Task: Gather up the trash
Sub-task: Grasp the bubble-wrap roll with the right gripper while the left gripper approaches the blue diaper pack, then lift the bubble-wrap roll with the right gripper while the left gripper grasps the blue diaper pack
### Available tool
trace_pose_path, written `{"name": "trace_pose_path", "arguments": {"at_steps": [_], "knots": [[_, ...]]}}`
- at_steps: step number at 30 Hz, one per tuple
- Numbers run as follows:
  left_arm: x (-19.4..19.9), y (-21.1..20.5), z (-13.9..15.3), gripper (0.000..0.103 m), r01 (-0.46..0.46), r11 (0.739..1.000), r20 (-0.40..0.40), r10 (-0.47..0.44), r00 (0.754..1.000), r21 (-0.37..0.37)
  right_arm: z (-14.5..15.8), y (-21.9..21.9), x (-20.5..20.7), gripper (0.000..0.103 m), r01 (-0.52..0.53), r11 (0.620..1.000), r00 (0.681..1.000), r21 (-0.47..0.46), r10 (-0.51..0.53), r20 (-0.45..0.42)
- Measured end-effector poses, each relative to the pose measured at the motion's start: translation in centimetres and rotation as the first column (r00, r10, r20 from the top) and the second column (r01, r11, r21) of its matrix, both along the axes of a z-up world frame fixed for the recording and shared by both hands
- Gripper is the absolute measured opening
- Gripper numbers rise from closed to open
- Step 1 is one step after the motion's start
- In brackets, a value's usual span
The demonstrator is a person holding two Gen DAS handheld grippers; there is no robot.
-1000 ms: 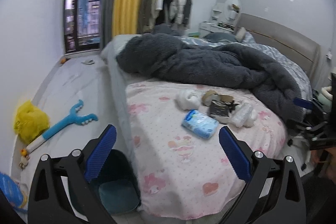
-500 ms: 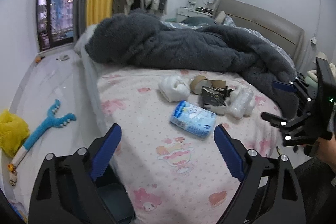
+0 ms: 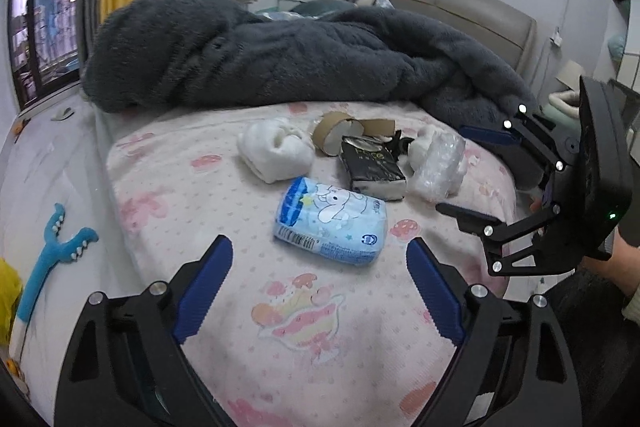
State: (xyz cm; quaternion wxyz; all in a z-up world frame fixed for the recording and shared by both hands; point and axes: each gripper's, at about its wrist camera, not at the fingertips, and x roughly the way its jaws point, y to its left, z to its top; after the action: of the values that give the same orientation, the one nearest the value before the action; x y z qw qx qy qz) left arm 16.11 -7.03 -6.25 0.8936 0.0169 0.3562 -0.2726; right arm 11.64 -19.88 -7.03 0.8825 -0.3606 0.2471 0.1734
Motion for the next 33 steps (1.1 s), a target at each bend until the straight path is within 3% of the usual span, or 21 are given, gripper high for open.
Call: {"name": "trace_pose_path", "arguments": {"at_steps": [8,16,20,27,33], "knots": [[1.9,-1.3,-1.6,0.090,0.064,0.998,-0.025,-0.063,0.998,0.029,-0.8,0.3,1.3,0.063,0.013,1.000,1.000,-0.029,-0.013,-0.011],[3.3,-2.4,-3.1,0.088,0.091,0.994,-0.049,-0.088,0.995,0.063,0.1,-0.2,2.1,0.060,0.021,0.999,0.999,0.039,-0.020,-0.045],[3.5,-2.7,-3.2,0.085,0.101,0.993,-0.048,-0.099,0.994,0.057,1.7,-0.8,2.5,0.060,0.043,0.991,0.998,0.124,-0.038,-0.045],[3.8,-3.5,-3.5,0.076,0.103,0.990,-0.049,-0.099,0.994,0.094,4.4,-1.9,3.5,0.060,0.091,0.943,0.994,0.320,-0.066,-0.088],[3.3,-2.4,-2.8,0.073,0.084,0.995,-0.039,-0.082,0.996,0.062,5.4,-1.7,4.4,0.060,0.110,0.899,0.990,0.425,-0.061,-0.128]]}}
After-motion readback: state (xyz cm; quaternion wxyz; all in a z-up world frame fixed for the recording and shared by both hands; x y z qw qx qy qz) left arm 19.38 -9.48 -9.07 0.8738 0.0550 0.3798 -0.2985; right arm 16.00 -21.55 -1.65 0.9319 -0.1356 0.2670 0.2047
